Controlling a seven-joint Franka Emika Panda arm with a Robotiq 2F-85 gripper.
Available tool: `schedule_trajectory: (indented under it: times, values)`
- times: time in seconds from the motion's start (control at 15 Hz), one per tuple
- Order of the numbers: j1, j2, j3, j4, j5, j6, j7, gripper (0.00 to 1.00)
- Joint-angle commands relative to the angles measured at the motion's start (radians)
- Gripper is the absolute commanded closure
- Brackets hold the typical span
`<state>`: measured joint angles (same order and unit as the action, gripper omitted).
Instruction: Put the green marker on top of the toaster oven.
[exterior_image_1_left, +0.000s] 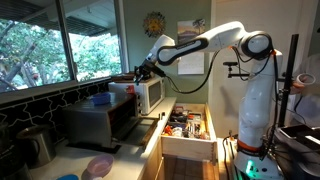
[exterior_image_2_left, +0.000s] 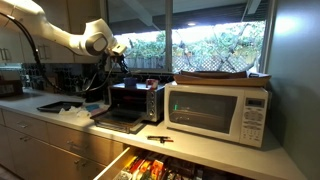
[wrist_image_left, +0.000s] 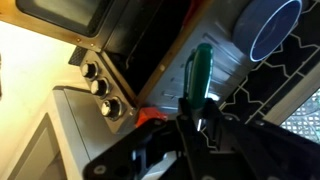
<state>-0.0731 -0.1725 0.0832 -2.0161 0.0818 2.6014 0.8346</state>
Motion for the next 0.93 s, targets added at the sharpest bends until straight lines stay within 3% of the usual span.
schedule_trajectory:
  times: [0.0,0.07,0.2,0.27,0.33,0.6,0.87]
  values:
    - [0.018,0.02,-0.008,0.03,-0.001,-0.001,0.006,0.95]
    - [0.022,0.032,-0.009,0.048,-0.001,-0.001,0.006,0.81]
    - [0.023,0.035,-0.01,0.049,-0.001,-0.001,0.006,0.81]
    - [0.022,0.034,-0.011,0.049,-0.001,-0.001,0.006,0.95]
    - [0.008,0.089,0.002,0.104,-0.049,-0.005,0.091,0.95]
    - [0.022,0.215,0.002,0.257,-0.174,-0.081,0.213,0.95]
    - [0.074,0.33,-0.016,0.409,-0.14,-0.232,0.135,0.95]
